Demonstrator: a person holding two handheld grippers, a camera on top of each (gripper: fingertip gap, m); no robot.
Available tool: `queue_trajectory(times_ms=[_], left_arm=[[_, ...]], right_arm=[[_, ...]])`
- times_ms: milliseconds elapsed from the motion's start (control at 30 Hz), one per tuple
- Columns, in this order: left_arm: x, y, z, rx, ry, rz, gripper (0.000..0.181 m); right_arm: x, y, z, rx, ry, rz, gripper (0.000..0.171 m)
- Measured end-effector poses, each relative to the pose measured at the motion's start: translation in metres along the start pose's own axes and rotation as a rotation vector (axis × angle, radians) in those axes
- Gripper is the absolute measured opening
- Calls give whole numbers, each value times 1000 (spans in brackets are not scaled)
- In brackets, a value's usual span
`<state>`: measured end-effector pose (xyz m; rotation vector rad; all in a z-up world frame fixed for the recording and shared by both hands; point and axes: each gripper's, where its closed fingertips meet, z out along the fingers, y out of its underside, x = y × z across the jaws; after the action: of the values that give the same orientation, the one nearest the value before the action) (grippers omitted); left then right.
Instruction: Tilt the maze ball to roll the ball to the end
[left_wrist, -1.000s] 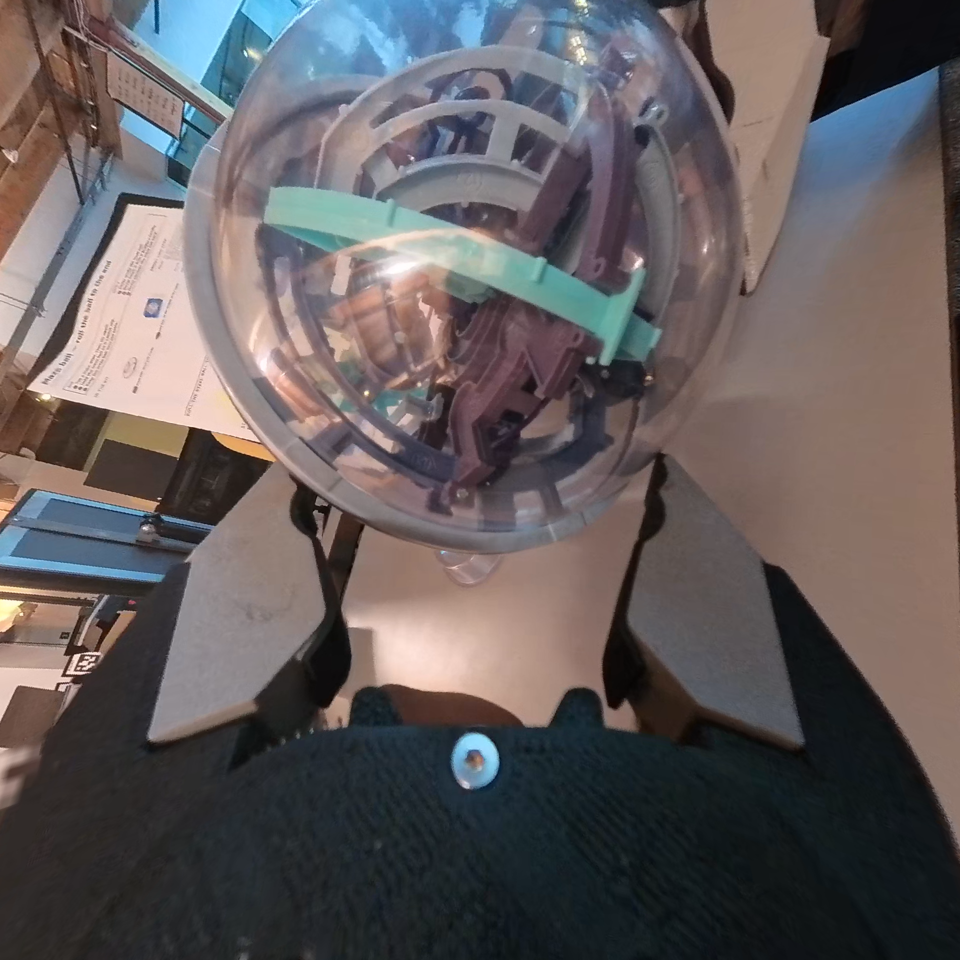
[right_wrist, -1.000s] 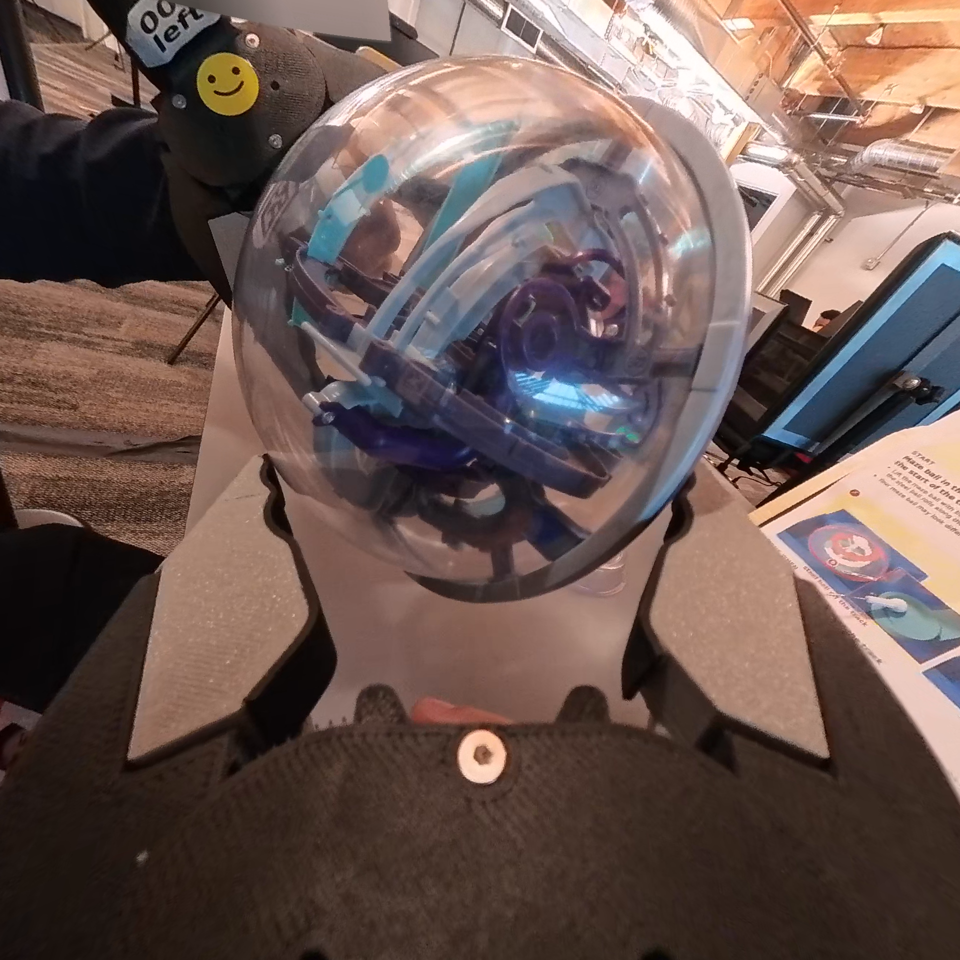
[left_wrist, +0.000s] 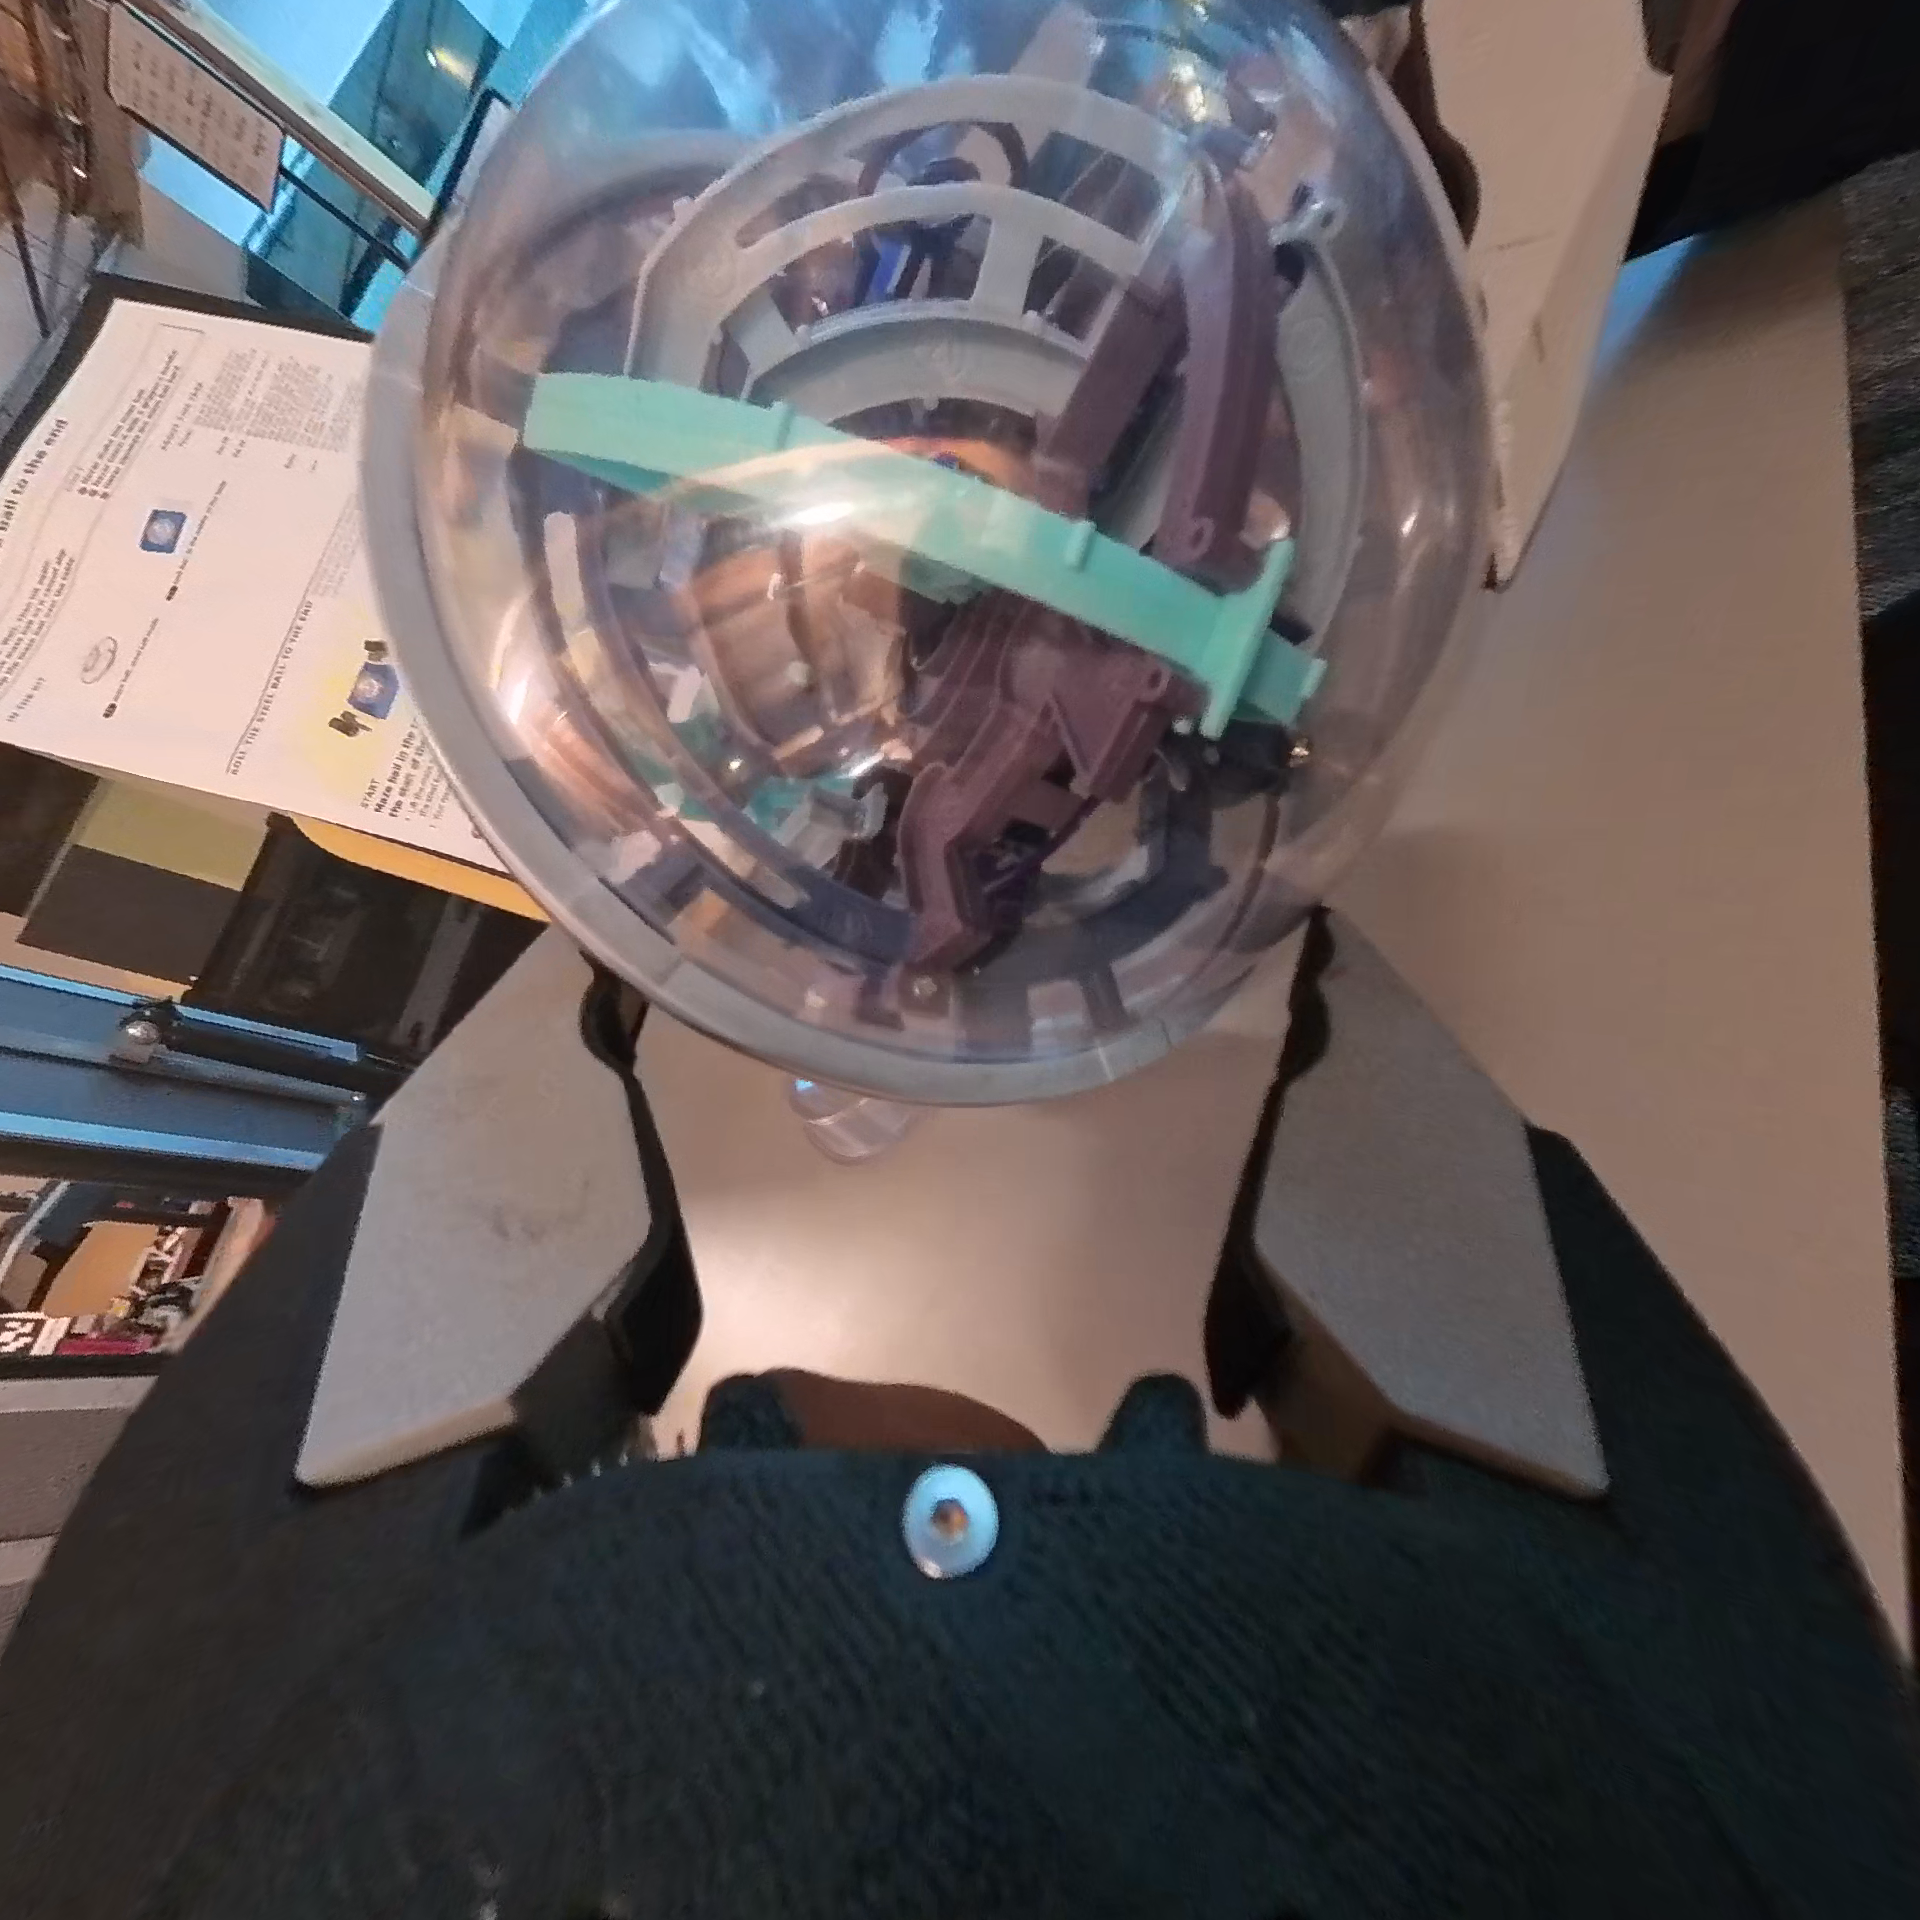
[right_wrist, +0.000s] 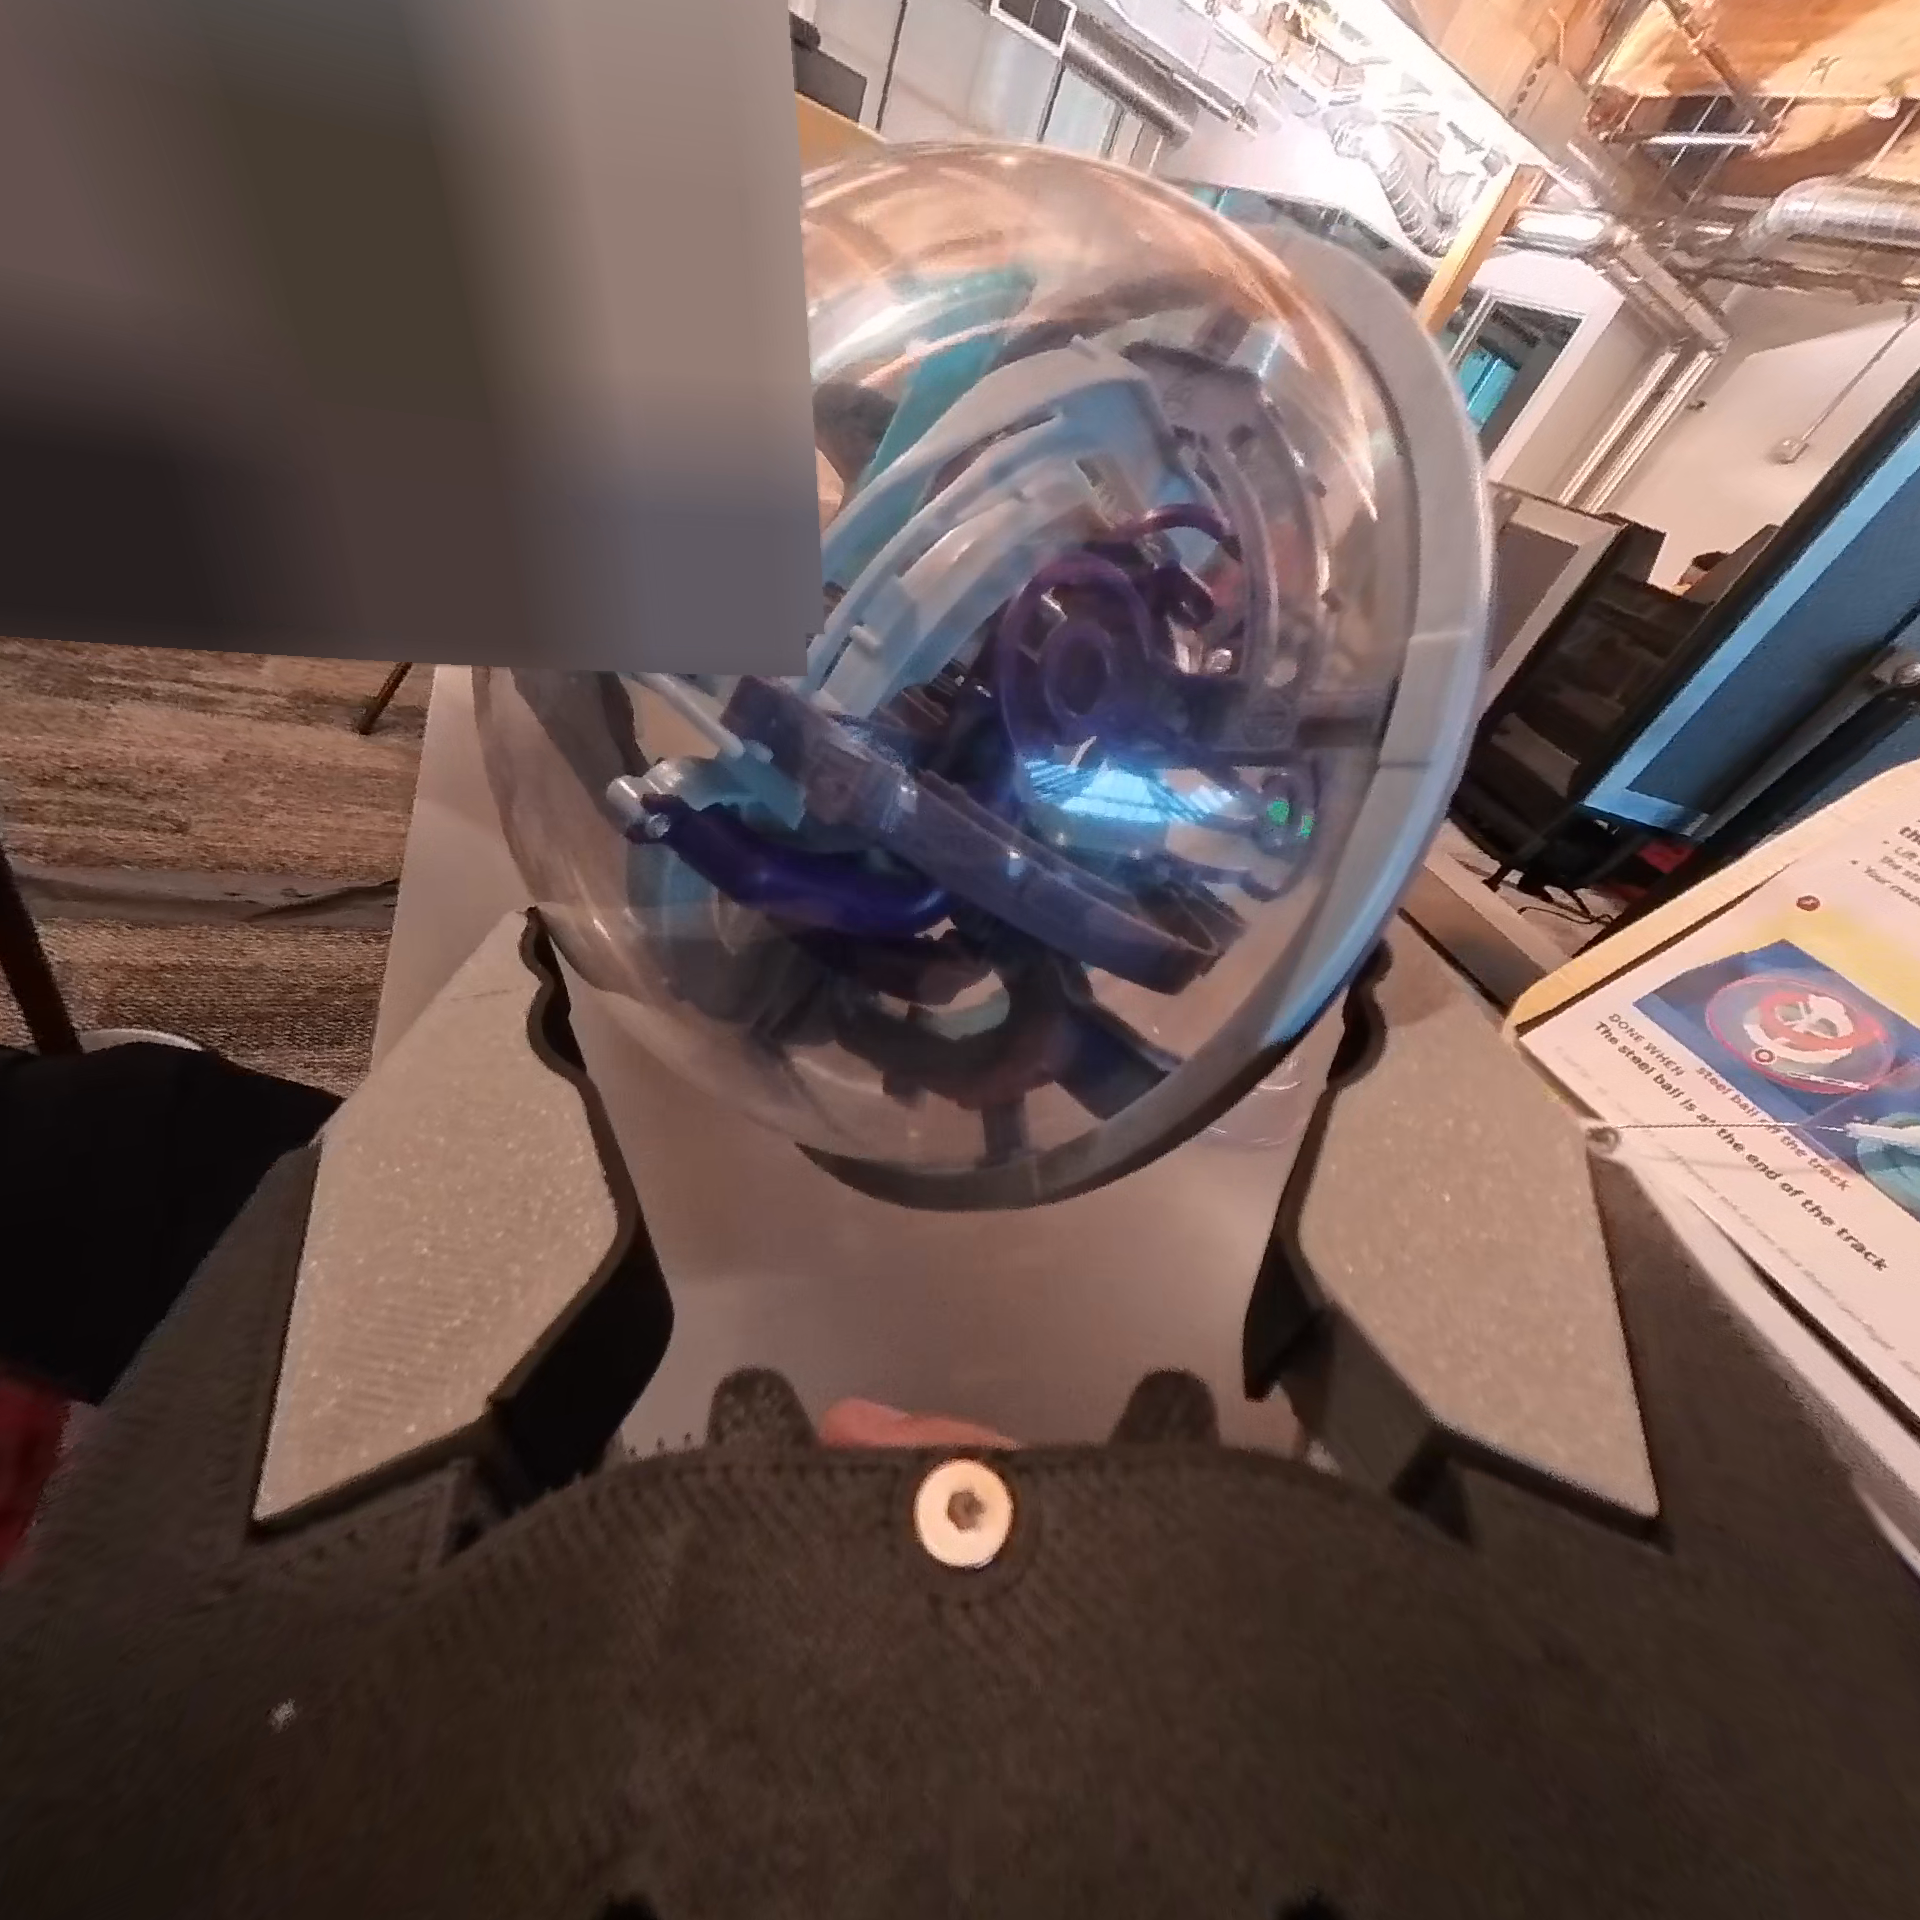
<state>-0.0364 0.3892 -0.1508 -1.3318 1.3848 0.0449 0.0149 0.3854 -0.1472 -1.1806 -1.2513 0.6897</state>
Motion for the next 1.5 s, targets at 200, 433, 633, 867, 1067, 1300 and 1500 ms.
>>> queue_trajectory(times_ms=[200, 433, 633, 867, 1067, 1300, 1500], left_arm=[[5, 0, -1, -13, 27, -41, 126], [10, 0, -3, -18, 56, -75, 126], [17, 1, -4, -20, 96, -131, 126], [22, 4, -2, -35, 126, -157, 126], [24, 5, -2, -39, 138, -176, 126], [27, 8, -2, -47, 156, -194, 126], [29, 10, -3, -53, 174, -228, 126]], right_arm=[[-4, 0, -1, -14, -14, 38, 143], [-9, 2, -3, -49, -27, 83, 143], [-14, 5, -4, -74, -53, 149, 143], [-16, 12, -4, -96, -66, 193, 143], [-17, 14, -4, -112, -72, 210, 143], [-19, 16, -3, -126, -79, 234, 143], [-21, 17, -2, -142, -92, 262, 143]])
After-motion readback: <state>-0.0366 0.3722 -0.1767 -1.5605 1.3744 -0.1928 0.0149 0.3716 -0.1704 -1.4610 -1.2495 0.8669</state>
